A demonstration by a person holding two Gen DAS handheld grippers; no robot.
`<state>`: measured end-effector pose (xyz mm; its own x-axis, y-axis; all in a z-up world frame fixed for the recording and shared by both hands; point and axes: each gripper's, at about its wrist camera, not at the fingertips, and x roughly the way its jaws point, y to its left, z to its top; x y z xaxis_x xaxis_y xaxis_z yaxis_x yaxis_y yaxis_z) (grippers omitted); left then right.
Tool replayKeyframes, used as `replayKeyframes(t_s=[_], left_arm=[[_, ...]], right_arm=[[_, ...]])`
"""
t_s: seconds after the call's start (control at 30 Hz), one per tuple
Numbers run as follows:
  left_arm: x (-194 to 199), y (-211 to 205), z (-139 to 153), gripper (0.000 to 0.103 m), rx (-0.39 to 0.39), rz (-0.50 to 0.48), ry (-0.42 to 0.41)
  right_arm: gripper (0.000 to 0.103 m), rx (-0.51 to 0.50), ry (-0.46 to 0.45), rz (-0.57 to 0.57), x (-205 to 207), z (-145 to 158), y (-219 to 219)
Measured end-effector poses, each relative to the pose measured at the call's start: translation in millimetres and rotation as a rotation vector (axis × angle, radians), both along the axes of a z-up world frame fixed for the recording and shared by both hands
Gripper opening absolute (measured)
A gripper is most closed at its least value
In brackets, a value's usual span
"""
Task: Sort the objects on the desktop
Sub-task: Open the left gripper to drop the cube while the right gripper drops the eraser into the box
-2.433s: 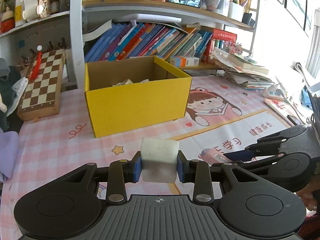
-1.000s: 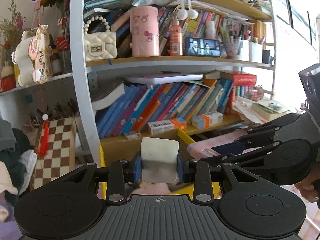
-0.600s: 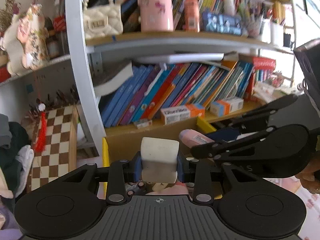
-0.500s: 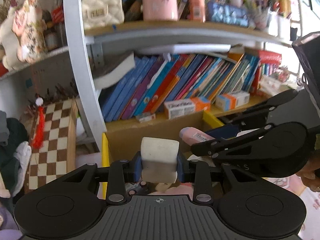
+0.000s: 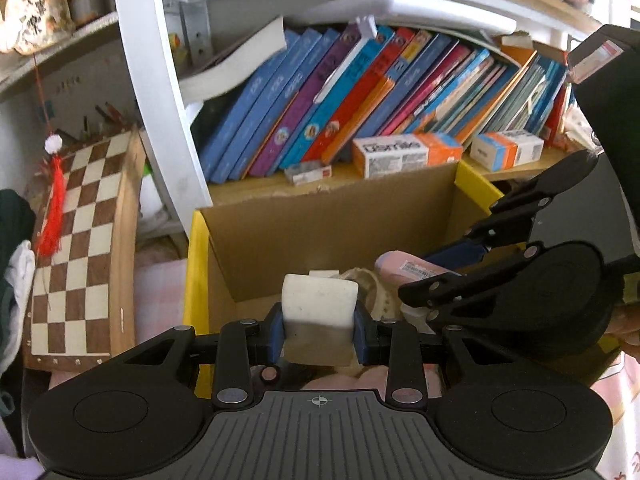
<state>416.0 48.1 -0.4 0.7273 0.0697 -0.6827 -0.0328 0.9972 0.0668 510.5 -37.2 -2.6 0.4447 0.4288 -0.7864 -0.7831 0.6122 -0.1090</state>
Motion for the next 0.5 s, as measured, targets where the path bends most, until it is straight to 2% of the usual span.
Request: replayKeyframes(t_s=[0.2,0.37,0.5], left_arm=[[5.4,3.2,-6.5,0.034,-0.024,0.002,0.036],[6.0,-2.4,-10.7,0.036,-0.006,-0.018,0.05],[4.4,-2.1,-8.3,0.04,0.001,-0.01,0.05]], right_arm=[[0.023,-0.007,0.022,0.01,5.5,-2.2,2.1],[0.024,0.004,0.033,0.009,7.2,-1.0,1.0],[0.03,0.021,0.019,0.005,5.3,1.9,-1.1]])
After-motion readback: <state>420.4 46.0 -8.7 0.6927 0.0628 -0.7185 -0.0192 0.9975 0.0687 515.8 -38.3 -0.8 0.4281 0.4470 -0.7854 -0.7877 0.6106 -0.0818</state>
